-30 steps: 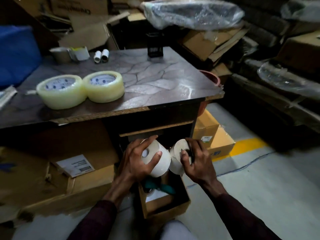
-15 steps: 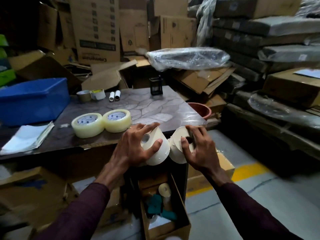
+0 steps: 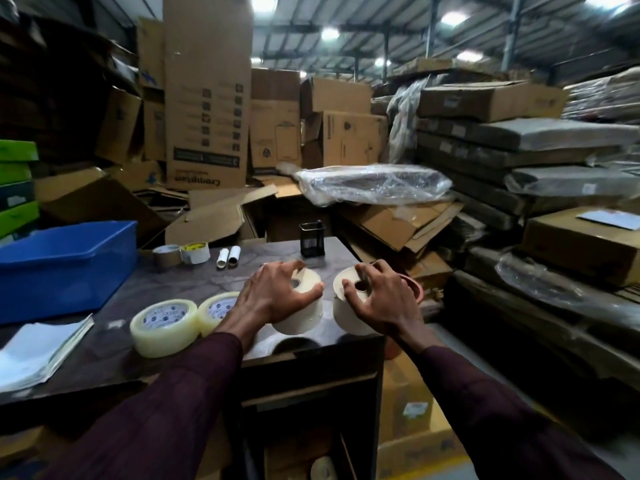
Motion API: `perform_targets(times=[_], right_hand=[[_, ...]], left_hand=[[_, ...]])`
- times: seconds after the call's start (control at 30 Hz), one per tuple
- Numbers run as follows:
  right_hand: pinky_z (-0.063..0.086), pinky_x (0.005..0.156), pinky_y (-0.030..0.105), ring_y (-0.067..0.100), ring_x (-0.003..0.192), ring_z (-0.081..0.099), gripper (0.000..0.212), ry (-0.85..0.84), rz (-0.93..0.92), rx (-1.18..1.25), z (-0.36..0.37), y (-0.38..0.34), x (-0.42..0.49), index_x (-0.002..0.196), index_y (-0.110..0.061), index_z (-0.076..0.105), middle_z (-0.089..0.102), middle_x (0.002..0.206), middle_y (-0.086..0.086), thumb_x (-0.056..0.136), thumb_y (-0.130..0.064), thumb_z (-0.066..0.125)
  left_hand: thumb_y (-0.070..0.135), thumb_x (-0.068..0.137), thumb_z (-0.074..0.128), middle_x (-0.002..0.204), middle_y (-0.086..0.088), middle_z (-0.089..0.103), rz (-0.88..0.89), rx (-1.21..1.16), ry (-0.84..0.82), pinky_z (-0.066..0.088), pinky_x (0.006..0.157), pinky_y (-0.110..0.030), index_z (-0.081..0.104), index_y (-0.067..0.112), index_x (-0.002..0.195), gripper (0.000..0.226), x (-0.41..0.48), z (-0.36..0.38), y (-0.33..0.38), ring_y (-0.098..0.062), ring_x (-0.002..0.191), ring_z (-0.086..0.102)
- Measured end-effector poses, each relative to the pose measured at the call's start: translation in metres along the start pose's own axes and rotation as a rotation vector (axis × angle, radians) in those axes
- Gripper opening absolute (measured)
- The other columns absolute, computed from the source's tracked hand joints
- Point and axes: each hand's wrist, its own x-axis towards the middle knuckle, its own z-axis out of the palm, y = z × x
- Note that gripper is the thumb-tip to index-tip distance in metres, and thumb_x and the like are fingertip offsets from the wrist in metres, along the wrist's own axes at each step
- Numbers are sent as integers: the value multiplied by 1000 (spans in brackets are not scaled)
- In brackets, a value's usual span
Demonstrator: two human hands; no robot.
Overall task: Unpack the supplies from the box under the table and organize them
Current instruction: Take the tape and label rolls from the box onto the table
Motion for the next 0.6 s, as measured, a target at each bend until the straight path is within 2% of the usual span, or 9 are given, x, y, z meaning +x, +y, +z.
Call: perform_targets(times=[0.17, 0.27, 0.37, 0.5, 0.6], right_hand=[[55, 74, 43, 29, 90, 66, 62, -66, 87, -45, 30, 29, 24, 107, -22, 65, 57, 103, 1, 85, -73, 38], [55, 78, 43, 30, 93, 65, 62, -85, 110, -19, 43, 38, 35, 107, -22, 67, 59, 103, 3, 87, -73, 39], [54, 82, 43, 28, 97, 65, 65, -149, 90, 12, 53, 44, 49, 107, -23, 69, 62, 105, 4, 85, -75, 38], [51, 93, 42, 24, 112, 61, 64, -280, 90, 66, 61, 46, 62, 122, -24, 66, 62, 119, 5, 87, -72, 42], [47, 102, 43, 23, 125, 55, 67, -373, 105, 88, 60, 46, 66, 134, -27, 58, 57, 137, 3, 88, -73, 41]], left_hand=[[86, 67, 41, 116, 2, 70, -33, 111, -92, 43, 95, -42, 61, 30, 124, 82, 27, 34, -21, -22, 107, 64], [82, 73, 44, 119, 3, 68, -47, 128, -149, 31, 99, -46, 60, 33, 125, 73, 34, 46, -34, -24, 114, 60], [81, 76, 41, 126, 3, 65, -43, 129, -192, 27, 101, -49, 57, 36, 127, 69, 41, 52, -43, -26, 121, 55], [82, 81, 32, 144, -2, 49, -43, 139, -331, 21, 108, -53, 44, 41, 141, 73, 46, 55, -46, -28, 134, 41], [81, 84, 17, 150, -4, 41, -42, 176, -391, 17, 111, -54, 31, 39, 148, 77, 46, 54, -43, -29, 139, 34]])
